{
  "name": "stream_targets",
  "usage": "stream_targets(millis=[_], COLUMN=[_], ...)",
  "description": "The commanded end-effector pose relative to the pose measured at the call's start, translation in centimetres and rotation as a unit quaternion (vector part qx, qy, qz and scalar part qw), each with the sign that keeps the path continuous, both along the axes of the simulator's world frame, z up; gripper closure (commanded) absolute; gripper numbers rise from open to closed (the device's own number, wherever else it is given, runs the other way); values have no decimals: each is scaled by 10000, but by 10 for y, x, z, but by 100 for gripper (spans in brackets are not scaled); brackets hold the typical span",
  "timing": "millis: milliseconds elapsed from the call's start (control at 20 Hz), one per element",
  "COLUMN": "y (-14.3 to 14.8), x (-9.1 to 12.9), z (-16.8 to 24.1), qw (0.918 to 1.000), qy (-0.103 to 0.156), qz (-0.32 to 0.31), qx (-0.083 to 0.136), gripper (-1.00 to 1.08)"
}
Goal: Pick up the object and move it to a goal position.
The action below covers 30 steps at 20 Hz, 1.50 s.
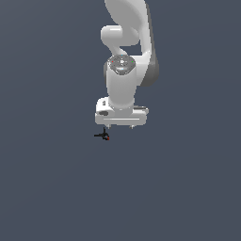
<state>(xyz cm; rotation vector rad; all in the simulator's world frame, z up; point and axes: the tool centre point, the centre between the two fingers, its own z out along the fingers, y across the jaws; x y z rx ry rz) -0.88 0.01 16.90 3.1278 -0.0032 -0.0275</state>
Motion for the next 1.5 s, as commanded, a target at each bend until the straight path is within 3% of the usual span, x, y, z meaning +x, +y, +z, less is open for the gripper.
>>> stream_targets(millis=[0,800,1450], y=[0,-11,-32], x=[0,-7,-13], z=[0,8,-18], qw=[10000,10000,9957], qy=[0,48,38], qz=[0,29,922], qx=[0,0,10], gripper=[-92,-92,-92])
